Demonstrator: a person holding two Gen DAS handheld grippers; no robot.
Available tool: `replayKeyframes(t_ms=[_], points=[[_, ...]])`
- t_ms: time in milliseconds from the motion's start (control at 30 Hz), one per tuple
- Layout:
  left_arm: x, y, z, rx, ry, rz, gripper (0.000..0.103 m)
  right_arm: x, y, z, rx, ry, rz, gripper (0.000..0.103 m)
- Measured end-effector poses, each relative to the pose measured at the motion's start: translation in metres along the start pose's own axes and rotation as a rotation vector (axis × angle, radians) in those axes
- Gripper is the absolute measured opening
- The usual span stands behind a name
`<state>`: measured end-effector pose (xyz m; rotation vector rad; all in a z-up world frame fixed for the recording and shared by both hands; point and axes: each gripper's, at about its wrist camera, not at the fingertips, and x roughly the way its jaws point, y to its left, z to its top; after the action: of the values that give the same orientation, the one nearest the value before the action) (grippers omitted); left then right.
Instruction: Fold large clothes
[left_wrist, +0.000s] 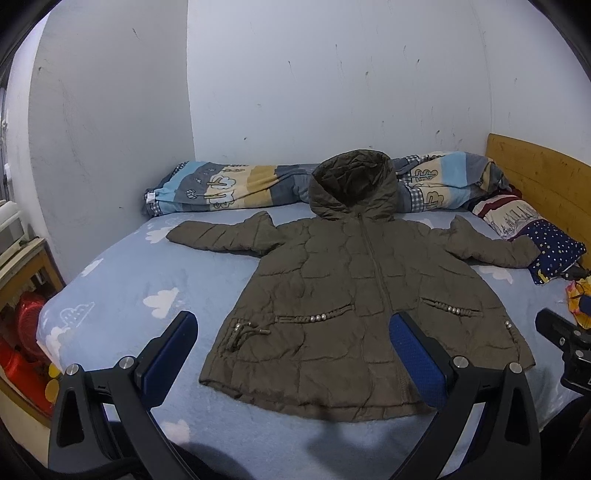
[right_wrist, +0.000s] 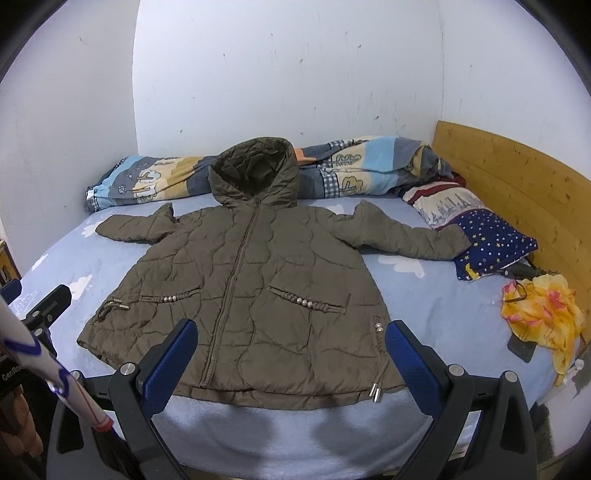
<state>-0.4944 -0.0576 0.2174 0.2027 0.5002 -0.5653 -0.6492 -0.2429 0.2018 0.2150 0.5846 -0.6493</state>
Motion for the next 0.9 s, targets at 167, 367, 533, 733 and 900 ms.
replayKeyframes(t_ms=[167,367,533,733,900], points=[[0.026,-0.003,0.035,-0.036,-0.023,-0.031,0.103,0.022,-0.034,0.011,0.077,0.042,0.047,0.103],[0.091,-0.014,0.079,-0.073,0.009,-0.082,0.103,0.058,-0.106,0.046,0.233,0.069,0.061,0.103],[0.188,-0.036,0.092,-0.026,0.118,-0.154,0.103,0.089,-0.168,0.075,0.356,0.094,0.043,0.103],[0.286,-0.043,0.064,0.002,0.302,-0.152,0.103,0.133,-0.237,0.095,0.478,0.148,0.036,0.103],[0.298,-0.041,0.069,0.029,0.308,-0.132,0.103,0.177,-0.295,0.113,0.543,0.175,-0.01,0.1]])
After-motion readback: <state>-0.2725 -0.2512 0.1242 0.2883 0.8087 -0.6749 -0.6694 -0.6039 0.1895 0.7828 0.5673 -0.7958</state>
